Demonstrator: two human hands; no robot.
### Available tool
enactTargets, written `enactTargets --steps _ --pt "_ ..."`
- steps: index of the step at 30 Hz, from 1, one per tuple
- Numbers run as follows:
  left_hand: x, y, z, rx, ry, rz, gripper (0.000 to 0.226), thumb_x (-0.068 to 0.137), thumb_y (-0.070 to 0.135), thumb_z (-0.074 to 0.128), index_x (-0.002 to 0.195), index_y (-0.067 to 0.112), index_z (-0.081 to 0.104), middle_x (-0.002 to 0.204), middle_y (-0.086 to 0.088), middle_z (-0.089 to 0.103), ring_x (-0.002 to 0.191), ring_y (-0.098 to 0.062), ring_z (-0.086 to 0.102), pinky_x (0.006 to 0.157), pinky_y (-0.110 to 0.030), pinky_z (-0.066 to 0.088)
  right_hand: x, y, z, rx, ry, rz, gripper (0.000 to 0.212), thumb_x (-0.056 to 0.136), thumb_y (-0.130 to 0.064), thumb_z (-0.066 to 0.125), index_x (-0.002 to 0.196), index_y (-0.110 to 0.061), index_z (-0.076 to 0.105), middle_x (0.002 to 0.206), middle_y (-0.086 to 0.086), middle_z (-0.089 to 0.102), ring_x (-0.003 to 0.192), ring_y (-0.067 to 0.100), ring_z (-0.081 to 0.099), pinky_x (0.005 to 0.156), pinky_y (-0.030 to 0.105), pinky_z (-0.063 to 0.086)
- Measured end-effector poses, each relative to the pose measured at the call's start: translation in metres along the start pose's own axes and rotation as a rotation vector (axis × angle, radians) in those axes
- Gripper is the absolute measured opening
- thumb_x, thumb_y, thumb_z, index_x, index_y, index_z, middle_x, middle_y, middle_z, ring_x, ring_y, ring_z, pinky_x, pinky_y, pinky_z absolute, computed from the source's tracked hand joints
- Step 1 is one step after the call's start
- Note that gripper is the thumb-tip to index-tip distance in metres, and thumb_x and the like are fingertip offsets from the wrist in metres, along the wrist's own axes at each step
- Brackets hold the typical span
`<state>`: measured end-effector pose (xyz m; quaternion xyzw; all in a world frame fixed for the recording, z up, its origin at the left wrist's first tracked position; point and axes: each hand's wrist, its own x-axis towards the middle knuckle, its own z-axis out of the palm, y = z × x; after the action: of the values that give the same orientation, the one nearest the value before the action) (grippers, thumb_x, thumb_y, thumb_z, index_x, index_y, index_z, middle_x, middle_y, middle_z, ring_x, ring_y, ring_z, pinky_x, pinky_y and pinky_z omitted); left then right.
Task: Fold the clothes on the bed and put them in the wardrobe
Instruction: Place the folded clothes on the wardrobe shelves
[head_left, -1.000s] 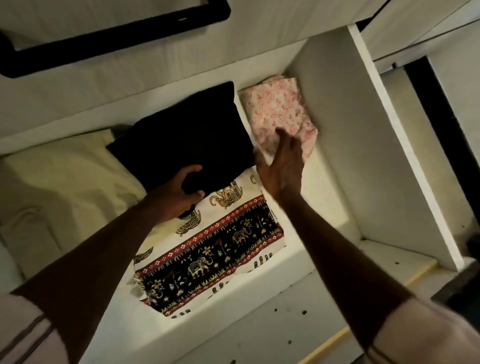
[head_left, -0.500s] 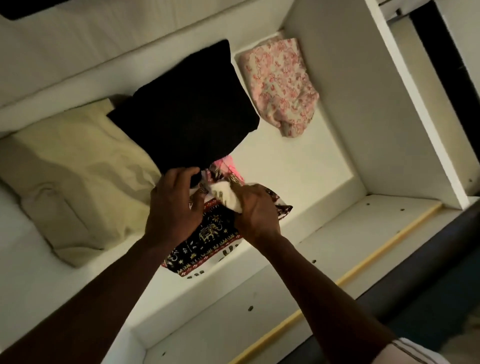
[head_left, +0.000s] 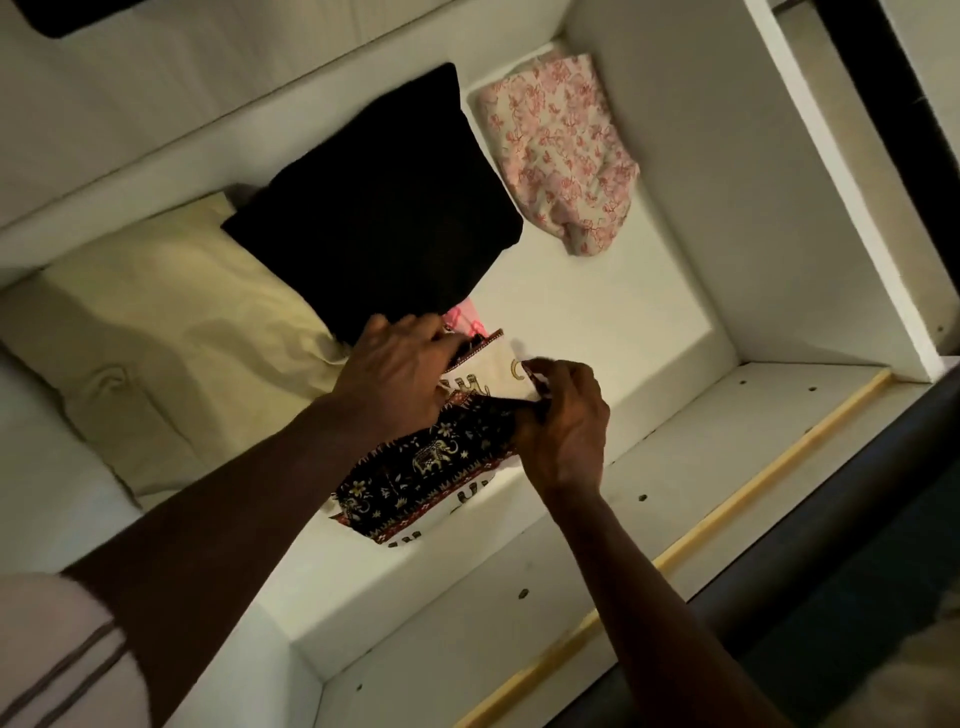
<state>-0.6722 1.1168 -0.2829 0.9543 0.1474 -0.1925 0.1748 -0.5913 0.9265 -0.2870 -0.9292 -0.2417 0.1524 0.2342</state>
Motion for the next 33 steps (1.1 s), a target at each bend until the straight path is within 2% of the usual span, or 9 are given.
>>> enactTargets --steps 3,6,12,15,19,22,25,30,33 --pt "0.006 0.007 0.003 0.064 -0.089 -0.05 0.103 0.08 0.051 0.078 0.16 0.021 0.021 0.157 -0.006 0.04 0.137 -0.029 0.046 0.109 -0.046 0.035 0.002 0.001 0.006 -0.017 -0.057 0.082 0.058 0.081 -0.01 0.074 0.137 -0.017 0.057 0.129 0.007 0.06 0.119 0.029 0.058 0.095 0.053 0.054" --pt "0.007 0.013 0.006 0.155 -0.027 0.001 0.073 0.081 0.046 0.075 0.144 0.024 0.046 0.133 0.001 0.064 0.122 -0.024 0.055 0.103 -0.044 0.031 0.0 0.001 0.009 0.0 -0.091 0.108 0.061 0.079 -0.014 0.075 0.136 -0.021 0.056 0.129 0.005 0.059 0.122 0.028 0.055 0.097 0.054 0.052" --pt "-0.009 0.002 0.02 0.135 0.049 0.275 0.04 0.066 0.028 0.076 0.105 0.019 0.075 0.113 -0.001 0.073 0.116 -0.025 0.063 0.124 -0.055 0.02 -0.01 0.009 0.007 0.076 -0.135 0.235 0.079 0.071 -0.024 0.082 0.143 -0.027 0.048 0.137 0.003 0.053 0.125 0.026 0.053 0.101 0.052 0.05" --pt "-0.013 0.002 0.021 -0.079 -0.089 0.212 0.054 0.072 0.02 0.078 0.123 0.013 0.063 0.118 -0.005 0.071 0.11 -0.028 0.068 0.109 -0.04 0.042 -0.016 0.013 0.006 0.189 -0.118 0.34 0.084 0.076 -0.025 0.084 0.149 -0.025 0.043 0.143 0.004 0.048 0.131 0.026 0.05 0.107 0.05 0.049" --pt "-0.006 0.009 0.018 -0.161 -0.136 0.079 0.09 0.076 0.031 0.086 0.149 0.018 0.035 0.135 -0.008 0.06 0.119 -0.029 0.061 0.102 -0.042 0.048 -0.017 0.017 0.007 0.363 -0.082 0.597 0.089 0.08 -0.036 0.086 0.152 -0.03 0.034 0.145 0.005 0.042 0.133 0.027 0.049 0.107 0.051 0.051" --pt "0.008 0.011 0.015 -0.13 -0.284 0.088 0.058 0.077 0.035 0.077 0.13 0.021 0.056 0.115 -0.001 0.07 0.107 -0.025 0.065 0.099 -0.037 0.048 -0.016 0.021 0.006 0.426 -0.085 0.735 0.086 0.081 -0.029 0.084 0.152 -0.027 0.035 0.141 0.006 0.044 0.129 0.027 0.051 0.106 0.052 0.052" --pt "0.008 0.015 0.006 -0.145 -0.444 0.121 0.042 0.071 0.044 0.077 0.104 0.023 0.062 0.092 0.005 0.07 0.086 -0.016 0.068 0.078 -0.031 0.055 -0.013 0.019 0.001 0.527 -0.06 0.758 0.07 0.09 -0.021 0.077 0.15 -0.026 0.04 0.143 0.008 0.046 0.126 0.024 0.054 0.105 0.046 0.053" --pt "-0.011 0.024 -0.03 -0.288 -0.692 0.049 0.062 0.068 0.042 0.09 0.113 0.02 0.054 0.094 0.005 0.065 0.076 -0.009 0.062 0.068 -0.032 0.058 -0.014 0.01 -0.016 0.892 0.138 0.725 0.044 0.101 -0.045 0.058 0.14 -0.026 0.054 0.138 0.003 0.057 0.122 0.017 0.058 0.095 0.03 0.054" --pt "-0.026 0.02 -0.064 -0.587 -0.761 -0.077 0.072 0.061 0.03 0.097 0.12 0.021 0.058 0.106 0.0 0.072 0.09 -0.02 0.071 0.081 -0.043 0.062 -0.011 0.017 -0.029 1.158 0.211 0.908 0.063 0.093 -0.067 0.047 0.137 -0.023 0.058 0.132 0.007 0.066 0.123 0.025 0.063 0.116 0.048 0.038"
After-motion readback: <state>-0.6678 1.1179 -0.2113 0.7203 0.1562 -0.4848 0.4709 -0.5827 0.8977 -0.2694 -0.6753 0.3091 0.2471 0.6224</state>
